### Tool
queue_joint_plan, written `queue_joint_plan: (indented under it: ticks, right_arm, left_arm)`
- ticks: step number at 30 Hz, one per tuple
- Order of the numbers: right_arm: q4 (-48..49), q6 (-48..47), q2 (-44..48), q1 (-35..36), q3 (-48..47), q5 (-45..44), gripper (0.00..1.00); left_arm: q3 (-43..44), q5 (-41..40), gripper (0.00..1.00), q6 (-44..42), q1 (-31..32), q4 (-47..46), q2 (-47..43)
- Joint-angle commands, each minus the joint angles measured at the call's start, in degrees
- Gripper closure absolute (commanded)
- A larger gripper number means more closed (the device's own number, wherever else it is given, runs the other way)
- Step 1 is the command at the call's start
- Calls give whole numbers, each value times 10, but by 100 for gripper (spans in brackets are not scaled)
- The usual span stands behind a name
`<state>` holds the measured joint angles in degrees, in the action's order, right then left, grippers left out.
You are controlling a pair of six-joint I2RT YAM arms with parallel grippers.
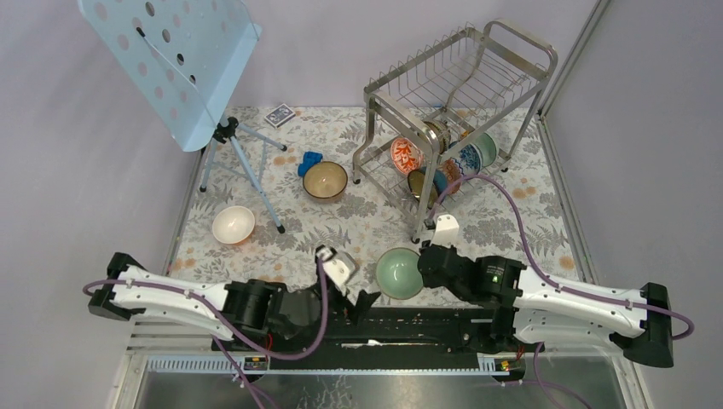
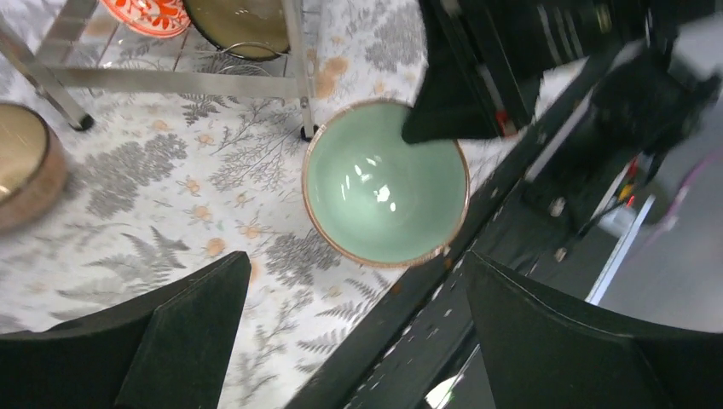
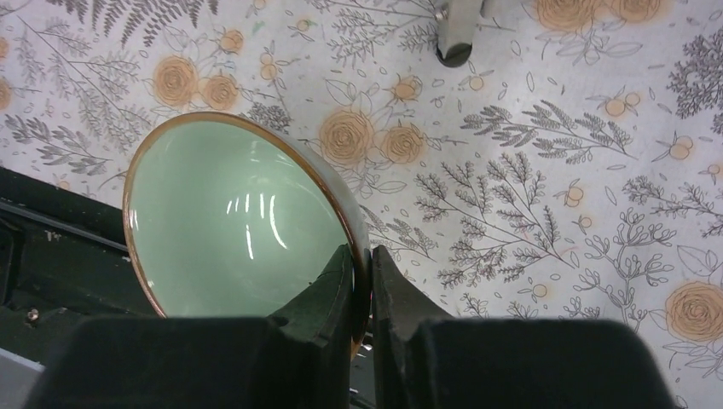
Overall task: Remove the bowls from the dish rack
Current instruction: Place the bowl at the center of the board.
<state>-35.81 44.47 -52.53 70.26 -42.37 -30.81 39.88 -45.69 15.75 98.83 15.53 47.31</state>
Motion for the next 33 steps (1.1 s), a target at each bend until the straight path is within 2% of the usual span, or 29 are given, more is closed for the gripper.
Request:
queue_joint_plan:
  ticks: [1, 5, 7, 9, 12, 22, 23, 27, 33]
  right_arm:
    - [79, 43, 29, 4, 19, -13, 100]
    - [87, 64, 17, 4, 20, -27, 100]
    - [93, 77, 12, 4, 20, -34, 100]
    - [102, 90, 8, 4, 23, -41, 100]
    - [109, 115, 5, 4, 28, -48, 100]
    - [114, 163, 6, 4, 50, -68, 100]
    - [118, 164, 7, 4, 50, -68, 100]
    - [134, 173, 16, 4, 49, -64, 100]
    - [128, 184, 8, 4, 39, -61, 100]
  left_arm:
    - [-30, 47, 1, 208, -83, -119, -25]
    - [20, 182, 3, 385, -258, -7, 47]
    - [32, 267, 6, 428, -323, 15, 89]
    - [30, 324, 10, 439, -352, 4, 123]
    - [32, 346, 15, 440, -355, -4, 151]
    - [28, 354, 17, 400, -354, -7, 141]
    - [29, 357, 19, 394, -355, -7, 147]
    - [37, 360, 40, 374, -355, 1, 164]
    - [50, 357, 44, 358, -354, 3, 177]
